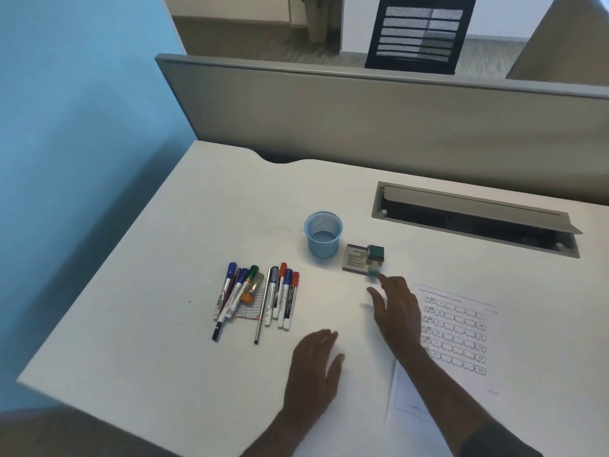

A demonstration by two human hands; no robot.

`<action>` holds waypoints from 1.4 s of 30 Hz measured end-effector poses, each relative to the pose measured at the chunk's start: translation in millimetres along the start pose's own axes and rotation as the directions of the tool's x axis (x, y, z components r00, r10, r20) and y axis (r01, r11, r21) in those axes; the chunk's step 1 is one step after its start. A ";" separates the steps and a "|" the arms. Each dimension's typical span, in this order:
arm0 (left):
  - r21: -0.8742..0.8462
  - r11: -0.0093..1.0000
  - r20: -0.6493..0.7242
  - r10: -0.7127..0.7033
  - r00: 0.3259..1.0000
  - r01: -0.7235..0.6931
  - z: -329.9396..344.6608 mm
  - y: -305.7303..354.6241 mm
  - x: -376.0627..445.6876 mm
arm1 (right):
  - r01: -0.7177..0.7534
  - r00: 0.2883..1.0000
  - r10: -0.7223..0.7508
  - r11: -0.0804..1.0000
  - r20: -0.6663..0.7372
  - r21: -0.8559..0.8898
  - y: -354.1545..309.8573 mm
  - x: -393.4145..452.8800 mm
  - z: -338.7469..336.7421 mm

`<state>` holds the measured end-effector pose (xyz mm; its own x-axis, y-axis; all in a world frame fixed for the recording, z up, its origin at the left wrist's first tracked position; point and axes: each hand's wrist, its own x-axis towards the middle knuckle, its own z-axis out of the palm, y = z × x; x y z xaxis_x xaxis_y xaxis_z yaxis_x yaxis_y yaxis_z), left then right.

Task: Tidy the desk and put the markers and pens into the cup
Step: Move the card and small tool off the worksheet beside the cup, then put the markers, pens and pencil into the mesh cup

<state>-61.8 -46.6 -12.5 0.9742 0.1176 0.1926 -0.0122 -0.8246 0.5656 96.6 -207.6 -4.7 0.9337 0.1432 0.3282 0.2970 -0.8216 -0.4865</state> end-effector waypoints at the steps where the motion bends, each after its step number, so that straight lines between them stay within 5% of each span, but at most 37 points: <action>1: -0.005 0.999 -0.037 -0.048 0.998 0.048 -10.2 -6.4 5.1 | -0.002 1.000 0.002 0.999 0.010 0.032 -4.5 -5.5 -1.0; 14: 0.124 0.886 -0.078 -0.439 0.895 0.446 -81.1 -91.5 44.8 | -0.114 0.960 0.054 0.971 0.274 0.209 -73.6 -69.7 12.7; 29: 0.327 0.887 0.033 -0.356 0.934 0.326 -87.3 -103.4 54.2 | -0.145 0.946 0.088 0.976 0.312 0.164 -73.0 -75.8 13.0; 42: 0.321 0.918 0.022 -0.253 0.967 0.233 -80.3 -111.1 51.8 | -0.110 0.948 0.048 0.977 0.314 0.181 -79.8 -70.9 10.3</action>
<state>-28.1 95.6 -0.9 0.9504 0.3099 0.0257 0.2876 -0.9073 0.3069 8.7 -146.5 2.5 0.9624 0.2695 0.0334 0.2241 -0.7190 -0.6579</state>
